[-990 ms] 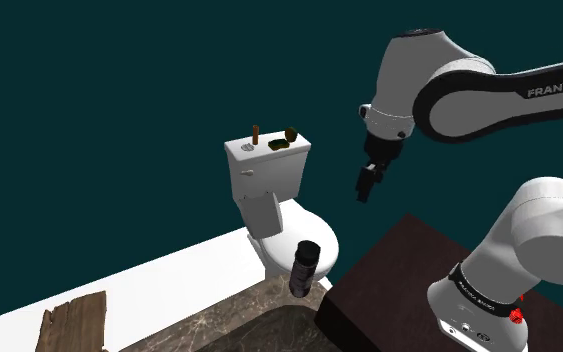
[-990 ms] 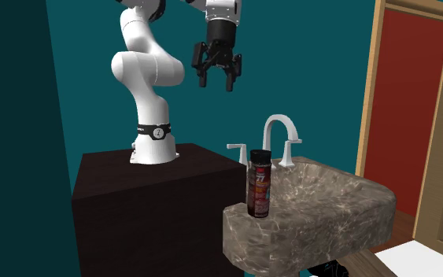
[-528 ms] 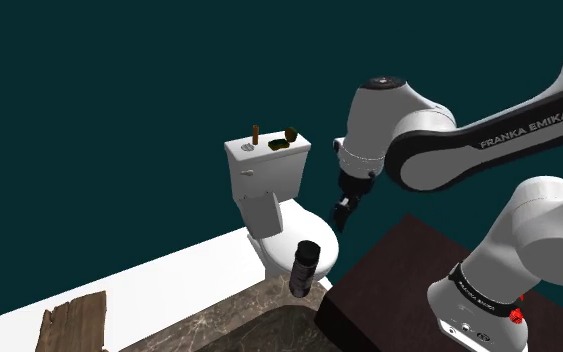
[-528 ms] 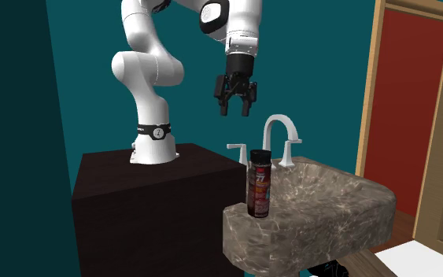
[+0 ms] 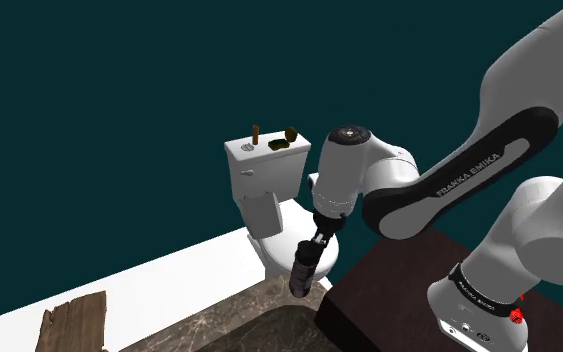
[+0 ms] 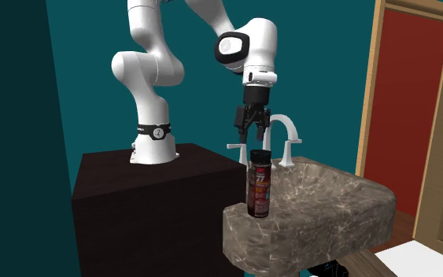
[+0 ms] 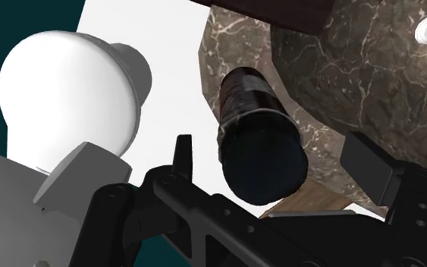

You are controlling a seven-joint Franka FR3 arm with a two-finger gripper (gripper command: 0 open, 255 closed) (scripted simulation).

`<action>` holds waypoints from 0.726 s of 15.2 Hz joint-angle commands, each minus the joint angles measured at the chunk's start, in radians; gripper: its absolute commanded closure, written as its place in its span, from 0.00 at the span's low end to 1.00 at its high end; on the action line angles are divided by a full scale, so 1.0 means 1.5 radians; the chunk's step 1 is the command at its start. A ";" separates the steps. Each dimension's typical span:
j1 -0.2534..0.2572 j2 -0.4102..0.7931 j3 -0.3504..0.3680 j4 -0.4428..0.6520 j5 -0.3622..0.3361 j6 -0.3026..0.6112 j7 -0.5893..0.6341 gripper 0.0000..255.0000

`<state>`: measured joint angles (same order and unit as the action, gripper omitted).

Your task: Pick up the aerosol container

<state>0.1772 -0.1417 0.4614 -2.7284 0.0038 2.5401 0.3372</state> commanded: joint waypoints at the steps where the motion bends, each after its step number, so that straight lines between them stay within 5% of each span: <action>1: -0.006 0.034 0.008 0.002 -0.026 0.031 0.022 0.00; 8: -0.020 0.103 0.006 0.002 -0.102 0.091 0.079 0.00; 9: -0.020 0.103 0.006 0.002 -0.101 0.089 0.079 1.00; 11: -0.020 0.103 0.006 0.002 -0.101 0.090 0.079 1.00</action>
<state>0.1477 0.0094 0.4709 -2.7231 -0.1471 2.6735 0.4553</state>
